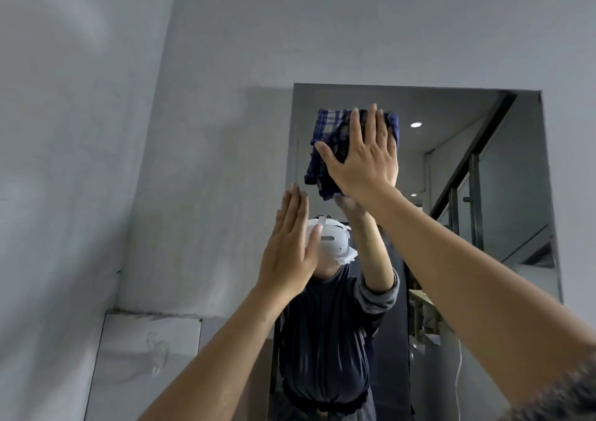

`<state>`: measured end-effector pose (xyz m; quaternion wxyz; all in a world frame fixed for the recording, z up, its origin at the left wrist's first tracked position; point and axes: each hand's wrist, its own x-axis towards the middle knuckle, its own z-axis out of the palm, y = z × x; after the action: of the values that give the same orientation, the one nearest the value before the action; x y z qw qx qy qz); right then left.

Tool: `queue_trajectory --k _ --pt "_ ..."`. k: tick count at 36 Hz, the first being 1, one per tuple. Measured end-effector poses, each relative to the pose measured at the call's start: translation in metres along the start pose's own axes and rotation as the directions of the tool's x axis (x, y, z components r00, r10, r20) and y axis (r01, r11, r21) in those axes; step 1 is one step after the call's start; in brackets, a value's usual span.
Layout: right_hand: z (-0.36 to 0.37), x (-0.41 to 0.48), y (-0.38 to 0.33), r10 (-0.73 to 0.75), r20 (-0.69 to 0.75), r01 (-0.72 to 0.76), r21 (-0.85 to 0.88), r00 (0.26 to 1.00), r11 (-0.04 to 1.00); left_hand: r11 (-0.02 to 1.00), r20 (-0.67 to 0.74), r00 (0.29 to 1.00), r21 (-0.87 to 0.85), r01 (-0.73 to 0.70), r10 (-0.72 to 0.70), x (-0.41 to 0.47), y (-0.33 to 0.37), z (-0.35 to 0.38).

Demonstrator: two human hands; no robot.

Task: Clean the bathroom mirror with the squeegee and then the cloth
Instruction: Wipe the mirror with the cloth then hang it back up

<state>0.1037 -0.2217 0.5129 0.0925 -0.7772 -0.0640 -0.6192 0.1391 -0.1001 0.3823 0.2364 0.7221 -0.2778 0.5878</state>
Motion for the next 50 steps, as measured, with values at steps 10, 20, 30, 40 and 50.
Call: queue_trajectory --k 10,20,30,40,50 --pt "0.003 0.057 -0.045 -0.304 0.057 0.308 -0.089 0.951 0.947 0.997 -0.025 1.0 0.075 -0.005 0.006 -0.002 0.0 0.005" --pt "-0.01 0.063 -0.018 -0.331 0.083 0.339 -0.1 0.94 0.936 0.99 -0.042 0.999 0.137 -0.017 0.023 -0.002 0.001 0.005" --pt "-0.061 0.055 0.131 -0.001 -0.011 0.0 -0.097 1.0 0.995 0.989 -0.022 1.0 0.148 -0.01 0.014 -0.002 0.002 0.004" --pt "-0.067 0.01 0.193 0.364 -0.12 -0.362 0.038 0.924 0.932 0.98 -0.025 0.997 0.183 0.08 -0.076 -0.016 -0.002 0.019" --pt "-0.029 -0.013 0.119 0.485 -0.201 -0.466 0.137 0.851 0.874 0.984 0.047 0.996 0.168 0.064 -0.072 -0.054 0.008 0.014"
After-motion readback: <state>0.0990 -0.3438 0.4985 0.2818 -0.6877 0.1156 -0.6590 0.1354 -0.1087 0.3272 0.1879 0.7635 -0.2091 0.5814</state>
